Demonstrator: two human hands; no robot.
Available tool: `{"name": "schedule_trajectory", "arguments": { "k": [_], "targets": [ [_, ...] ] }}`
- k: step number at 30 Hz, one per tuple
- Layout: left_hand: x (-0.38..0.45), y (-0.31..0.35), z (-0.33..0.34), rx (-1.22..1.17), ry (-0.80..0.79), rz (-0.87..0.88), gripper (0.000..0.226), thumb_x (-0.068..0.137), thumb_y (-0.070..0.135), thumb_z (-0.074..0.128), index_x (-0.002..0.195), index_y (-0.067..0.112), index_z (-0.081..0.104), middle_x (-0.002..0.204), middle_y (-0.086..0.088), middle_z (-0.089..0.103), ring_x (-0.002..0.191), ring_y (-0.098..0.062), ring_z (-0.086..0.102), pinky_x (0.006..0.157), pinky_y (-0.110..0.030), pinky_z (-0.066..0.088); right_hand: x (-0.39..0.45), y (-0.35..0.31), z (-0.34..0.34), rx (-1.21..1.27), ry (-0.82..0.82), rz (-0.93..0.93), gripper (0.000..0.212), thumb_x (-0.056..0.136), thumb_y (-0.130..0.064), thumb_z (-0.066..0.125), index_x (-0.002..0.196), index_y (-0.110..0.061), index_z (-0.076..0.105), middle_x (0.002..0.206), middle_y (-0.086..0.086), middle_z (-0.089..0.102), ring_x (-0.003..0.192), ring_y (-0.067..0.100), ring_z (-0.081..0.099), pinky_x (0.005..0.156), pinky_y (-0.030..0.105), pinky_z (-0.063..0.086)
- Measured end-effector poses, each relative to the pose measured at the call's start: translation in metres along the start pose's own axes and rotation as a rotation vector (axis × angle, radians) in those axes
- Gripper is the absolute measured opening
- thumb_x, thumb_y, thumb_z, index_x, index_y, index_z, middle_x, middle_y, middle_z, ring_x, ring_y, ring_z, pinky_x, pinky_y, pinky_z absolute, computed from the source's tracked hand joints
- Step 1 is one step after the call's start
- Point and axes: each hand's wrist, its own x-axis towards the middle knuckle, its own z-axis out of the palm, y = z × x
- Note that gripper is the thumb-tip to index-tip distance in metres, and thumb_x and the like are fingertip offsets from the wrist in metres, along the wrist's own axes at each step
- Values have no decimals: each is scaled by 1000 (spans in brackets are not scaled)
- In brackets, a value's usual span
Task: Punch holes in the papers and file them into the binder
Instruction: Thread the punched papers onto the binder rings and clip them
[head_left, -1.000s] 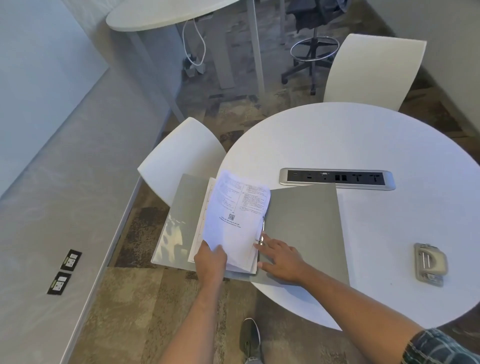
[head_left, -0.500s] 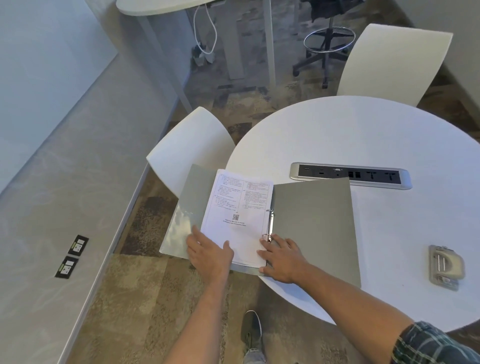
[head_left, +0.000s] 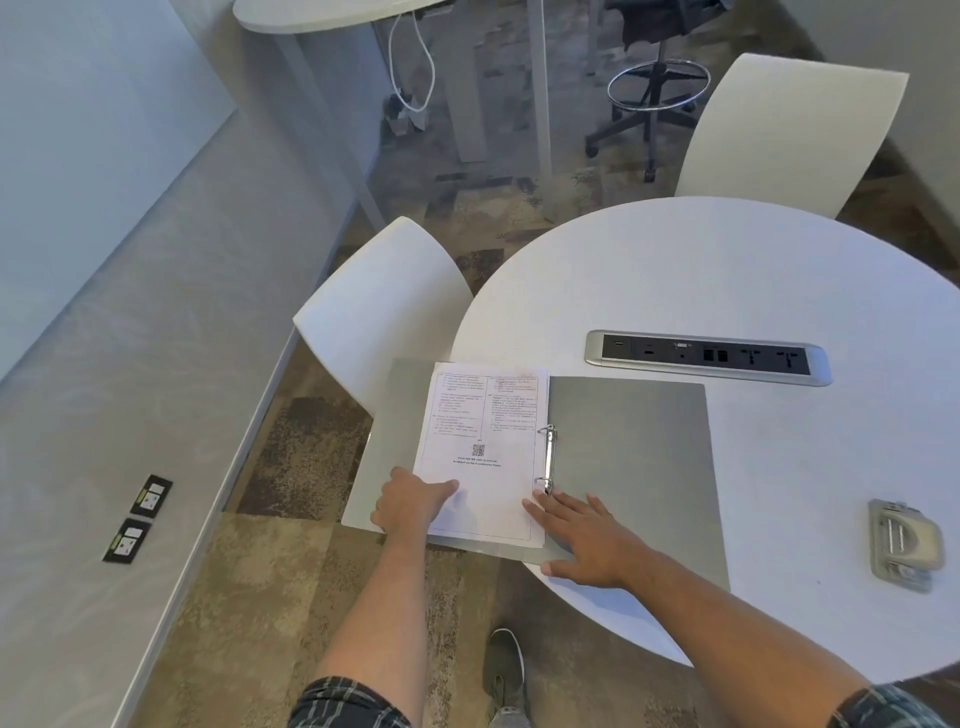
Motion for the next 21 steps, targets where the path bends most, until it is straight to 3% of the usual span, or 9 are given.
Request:
{"name": "schedule_trajectory", "arguments": {
  "k": [4,6,8,11,14,16,18,21],
  "targets": [
    [16,-14,-4,-222,-84,-29,77,71,54,84,120,3,54,118,-15,65,105,-33,62,80,-38,46,-2,3,2,75,9,-6,95,95,-68,48,161,-39,-14,168,-13,-18,159,18,-9,125,50,-10],
    [18,-17,-6,-323,-140,3,56,75,45,85,99,1,60,107,-15,67,89,-29,62,73,-35,48,-3,4,2,102,18,-7,97,94,-68,50,161,-39,-14,167,-15,-18,159,17,-8,124,48,-11],
    [17,-15,-11,-404,-199,39,39,80,35,84,84,4,61,98,-12,66,82,-26,61,75,-35,49,-6,3,0,136,34,-6,96,94,-67,51,161,-39,-12,168,-15,-15,159,16,-6,123,47,-12],
    [12,-5,-20,-413,-207,129,26,85,28,78,93,5,70,103,-11,71,92,-29,67,86,-41,54,-9,1,-4,322,66,20,91,93,-68,54,162,-45,-2,171,-15,1,160,19,7,125,49,-8],
    [-4,12,-32,-420,-245,286,24,88,24,75,104,6,74,103,-9,75,91,-27,71,85,-42,59,-11,1,-12,709,119,142,81,87,-71,62,156,-54,24,161,-17,39,151,21,35,126,54,19],
    [-22,27,-38,-372,-311,424,24,90,24,73,109,11,75,102,-2,75,88,-20,72,81,-37,59,-11,3,-19,964,221,208,60,84,-66,70,140,-50,54,136,-17,66,127,9,60,116,45,41],
    [-40,44,-40,-341,-369,526,22,89,25,73,106,11,76,100,0,77,87,-15,73,79,-34,59,-13,4,-31,1145,329,229,48,80,-64,75,120,-37,73,118,-10,76,109,5,69,107,36,50],
    [-71,67,-30,-292,-404,627,16,89,22,71,85,6,71,80,-1,71,71,-13,62,66,-29,48,-20,7,-48,1402,402,243,56,78,-65,75,117,-24,74,116,4,77,104,22,75,100,40,56]
  ]
}}
